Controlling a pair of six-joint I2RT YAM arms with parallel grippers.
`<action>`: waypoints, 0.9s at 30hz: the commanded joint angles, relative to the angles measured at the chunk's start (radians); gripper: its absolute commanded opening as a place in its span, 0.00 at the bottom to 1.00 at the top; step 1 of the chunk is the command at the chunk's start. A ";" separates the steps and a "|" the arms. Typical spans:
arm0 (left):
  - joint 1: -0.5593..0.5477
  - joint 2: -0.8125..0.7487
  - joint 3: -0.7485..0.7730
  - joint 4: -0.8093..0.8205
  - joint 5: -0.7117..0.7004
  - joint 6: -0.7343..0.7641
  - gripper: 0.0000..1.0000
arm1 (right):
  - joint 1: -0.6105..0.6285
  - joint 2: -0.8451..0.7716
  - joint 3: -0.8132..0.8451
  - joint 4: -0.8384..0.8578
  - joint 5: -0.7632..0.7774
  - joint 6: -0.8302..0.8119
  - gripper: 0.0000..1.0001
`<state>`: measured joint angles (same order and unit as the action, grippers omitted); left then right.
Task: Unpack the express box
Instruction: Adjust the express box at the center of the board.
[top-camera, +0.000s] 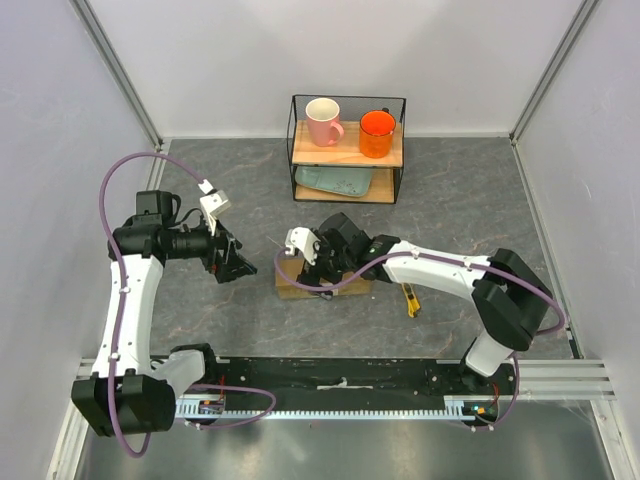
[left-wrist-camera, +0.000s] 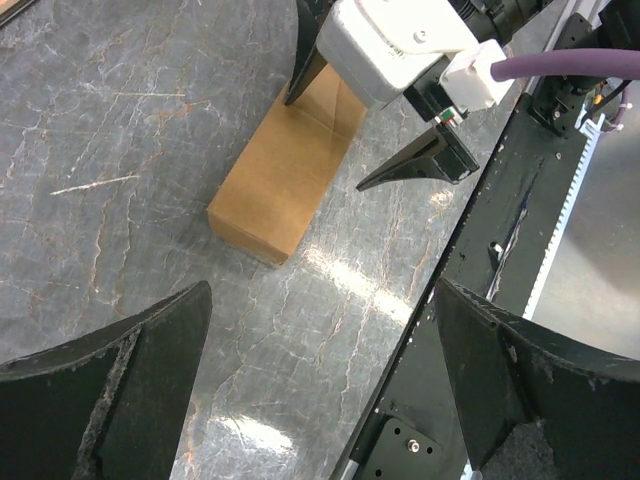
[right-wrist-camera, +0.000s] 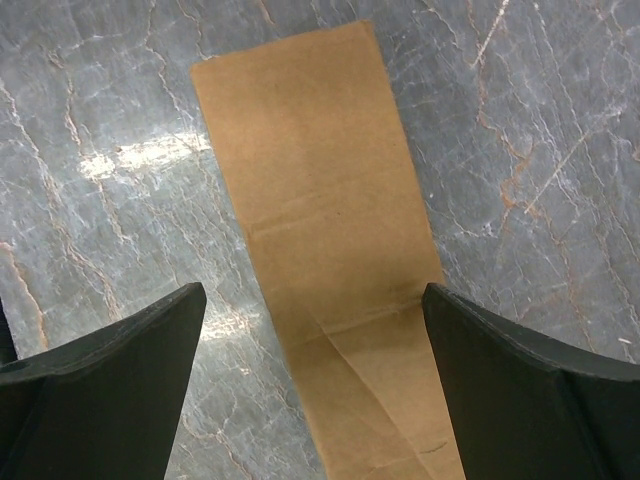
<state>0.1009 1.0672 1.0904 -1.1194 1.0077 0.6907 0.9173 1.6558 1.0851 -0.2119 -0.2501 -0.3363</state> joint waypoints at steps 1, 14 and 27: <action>0.008 -0.021 0.040 -0.014 0.051 0.043 0.99 | 0.005 0.038 0.052 -0.026 -0.040 -0.010 0.98; 0.011 -0.053 0.026 -0.014 0.040 0.050 0.99 | 0.012 0.094 0.045 -0.012 0.035 -0.047 0.98; 0.014 -0.075 0.011 -0.016 0.028 0.055 0.99 | -0.139 0.173 0.127 0.034 -0.184 0.126 0.62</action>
<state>0.1062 1.0176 1.0969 -1.1244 1.0233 0.7021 0.8474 1.7535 1.1526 -0.1467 -0.2836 -0.3073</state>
